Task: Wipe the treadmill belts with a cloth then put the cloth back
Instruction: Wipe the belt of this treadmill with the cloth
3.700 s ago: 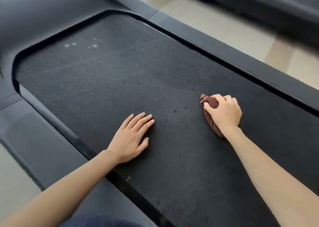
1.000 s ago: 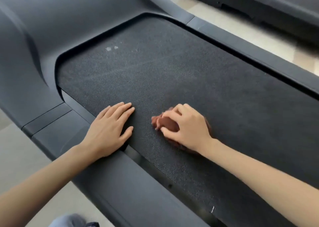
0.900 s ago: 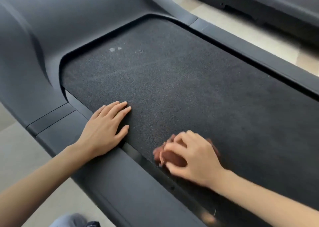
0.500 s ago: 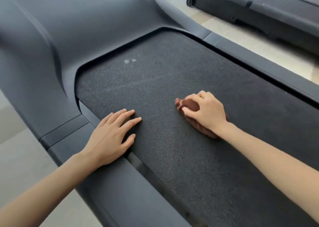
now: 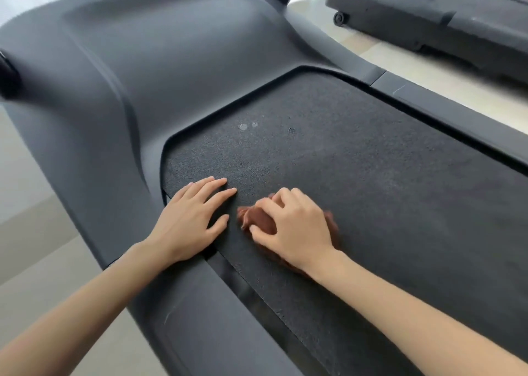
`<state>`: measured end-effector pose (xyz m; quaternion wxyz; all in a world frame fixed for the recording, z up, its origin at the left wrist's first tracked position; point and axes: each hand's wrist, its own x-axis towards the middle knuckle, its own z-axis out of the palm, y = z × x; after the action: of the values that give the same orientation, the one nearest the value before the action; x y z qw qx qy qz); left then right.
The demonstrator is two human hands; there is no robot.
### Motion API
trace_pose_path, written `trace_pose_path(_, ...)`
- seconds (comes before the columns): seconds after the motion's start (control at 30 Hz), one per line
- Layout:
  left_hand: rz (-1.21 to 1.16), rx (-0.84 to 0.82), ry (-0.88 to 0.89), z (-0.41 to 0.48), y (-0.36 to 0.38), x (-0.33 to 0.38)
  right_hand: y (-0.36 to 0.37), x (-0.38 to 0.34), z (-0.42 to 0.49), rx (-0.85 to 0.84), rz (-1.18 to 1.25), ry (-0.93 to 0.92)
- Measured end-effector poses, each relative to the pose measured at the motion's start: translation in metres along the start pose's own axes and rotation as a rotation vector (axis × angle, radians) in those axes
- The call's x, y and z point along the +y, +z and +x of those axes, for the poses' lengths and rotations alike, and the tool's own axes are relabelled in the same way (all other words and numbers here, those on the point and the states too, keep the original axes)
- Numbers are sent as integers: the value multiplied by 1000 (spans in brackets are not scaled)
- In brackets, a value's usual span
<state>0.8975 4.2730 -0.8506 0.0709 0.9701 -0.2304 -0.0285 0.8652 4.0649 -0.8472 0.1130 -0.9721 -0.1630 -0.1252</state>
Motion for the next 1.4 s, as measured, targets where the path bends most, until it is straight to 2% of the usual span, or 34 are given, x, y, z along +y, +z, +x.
trace_pose_path(0.17,5,-9,73,24,0,-11,-6,-16,-37,2,51,-154)
trace_pose_path(0.23,-5,9,101,32,2,-11,-10,6,-35,10,19,-114)
trace_pose_path(0.3,-24,38,120,36,6,-9,-17,44,-26,43,-41,64)
trace_pose_path(0.43,-26,34,218,48,8,-13,-35,139,-18,63,-203,584)
trace_pose_path(0.53,-46,39,268,54,9,-14,-37,148,-17,83,-240,769)
trace_pose_path(0.63,-56,55,303,55,12,-16,-29,97,-23,76,-245,676)
trace_pose_path(0.77,-67,59,293,55,12,-15,-15,-9,-41,49,-74,280)
trace_pose_path(0.87,-54,46,289,58,10,-21,-7,-30,-38,14,-77,80)
trace_pose_path(1.0,2,35,235,64,6,-48,-2,5,-3,32,-103,127)
trace_pose_path(1.2,94,27,272,39,-23,-101,15,81,90,31,-149,426)
trace_pose_path(1.3,104,27,249,26,-26,-104,21,93,129,46,-156,569)
trace_pose_path(1.37,78,18,229,26,-25,-101,27,79,140,52,-182,572)
trace_pose_path(1.4,63,17,220,27,-25,-101,29,67,140,48,-196,509)
